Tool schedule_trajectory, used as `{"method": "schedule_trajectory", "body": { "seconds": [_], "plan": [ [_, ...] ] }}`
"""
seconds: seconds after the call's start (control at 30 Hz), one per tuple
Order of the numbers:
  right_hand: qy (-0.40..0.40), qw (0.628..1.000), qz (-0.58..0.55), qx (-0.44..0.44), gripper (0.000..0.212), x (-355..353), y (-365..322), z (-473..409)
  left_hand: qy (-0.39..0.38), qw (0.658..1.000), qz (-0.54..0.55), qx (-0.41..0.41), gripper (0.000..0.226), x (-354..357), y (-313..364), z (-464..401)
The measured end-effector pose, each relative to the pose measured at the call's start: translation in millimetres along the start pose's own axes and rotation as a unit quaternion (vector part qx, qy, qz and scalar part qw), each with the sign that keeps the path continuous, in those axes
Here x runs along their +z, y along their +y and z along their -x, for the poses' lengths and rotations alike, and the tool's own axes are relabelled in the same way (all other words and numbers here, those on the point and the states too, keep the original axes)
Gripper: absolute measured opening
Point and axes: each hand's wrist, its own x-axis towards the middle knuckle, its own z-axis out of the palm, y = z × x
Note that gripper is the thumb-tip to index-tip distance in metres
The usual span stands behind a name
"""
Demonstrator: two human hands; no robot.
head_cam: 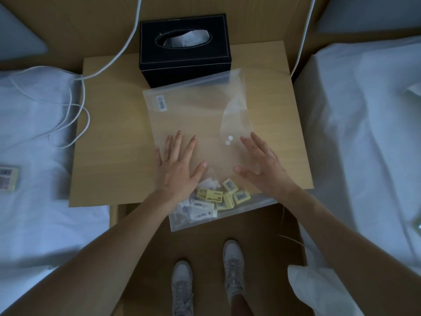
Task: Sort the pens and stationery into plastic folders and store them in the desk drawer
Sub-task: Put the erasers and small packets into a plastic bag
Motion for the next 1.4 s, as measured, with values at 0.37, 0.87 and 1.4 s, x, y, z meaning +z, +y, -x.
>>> {"method": "schedule_trajectory", "body": {
  "seconds": [0.37,0.87,1.4],
  "plan": [
    [0.175,0.960,-0.147,0.164,0.057,15,12,71,0.086,0.994,0.063,-0.009,0.056,9,-33,81],
    [0.187,0.856,-0.425,0.228,0.045,30,10,93,-0.032,0.906,0.387,-0.170,0.059,27,-28,124],
    [0.214,0.848,-0.396,0.279,0.045,25,20,79,-0.030,0.957,0.237,-0.162,0.065,11,-12,87]
  ]
}}
